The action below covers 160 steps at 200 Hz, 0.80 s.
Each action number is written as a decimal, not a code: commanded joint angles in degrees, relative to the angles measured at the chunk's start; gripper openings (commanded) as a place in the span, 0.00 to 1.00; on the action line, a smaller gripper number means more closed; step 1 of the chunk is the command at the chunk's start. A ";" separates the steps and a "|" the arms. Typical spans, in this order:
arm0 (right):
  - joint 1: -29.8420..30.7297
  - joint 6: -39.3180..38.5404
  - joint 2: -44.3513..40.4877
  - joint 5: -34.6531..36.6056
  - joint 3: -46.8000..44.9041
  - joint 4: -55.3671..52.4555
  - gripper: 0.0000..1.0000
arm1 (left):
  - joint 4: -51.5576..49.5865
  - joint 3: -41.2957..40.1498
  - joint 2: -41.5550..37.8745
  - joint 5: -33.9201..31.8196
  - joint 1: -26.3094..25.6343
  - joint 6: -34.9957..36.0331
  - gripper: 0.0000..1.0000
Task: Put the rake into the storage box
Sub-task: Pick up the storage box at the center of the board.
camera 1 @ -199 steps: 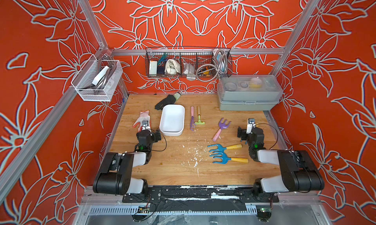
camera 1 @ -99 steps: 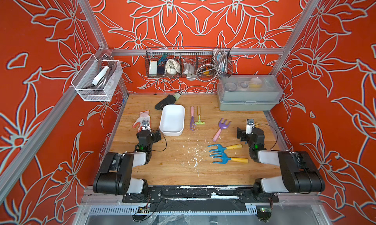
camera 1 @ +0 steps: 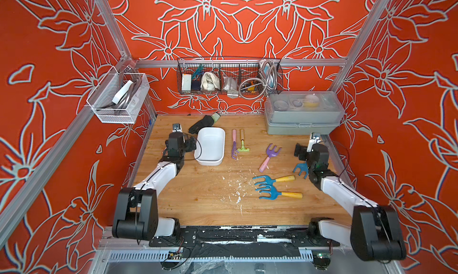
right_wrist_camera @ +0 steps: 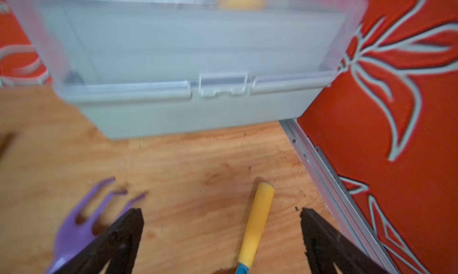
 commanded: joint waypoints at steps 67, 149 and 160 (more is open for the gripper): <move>3.34 23.05 -9.41 -30.65 7.88 -25.08 0.70 | -22.22 -0.06 -23.33 19.94 -0.35 -19.48 0.87; 24.43 17.63 3.99 -20.91 18.27 -22.83 0.62 | -32.14 12.28 -6.58 28.53 0.24 -17.15 0.76; 24.62 17.29 5.71 -22.62 18.05 -21.69 0.61 | -32.41 13.66 -3.68 29.65 0.52 -16.58 0.74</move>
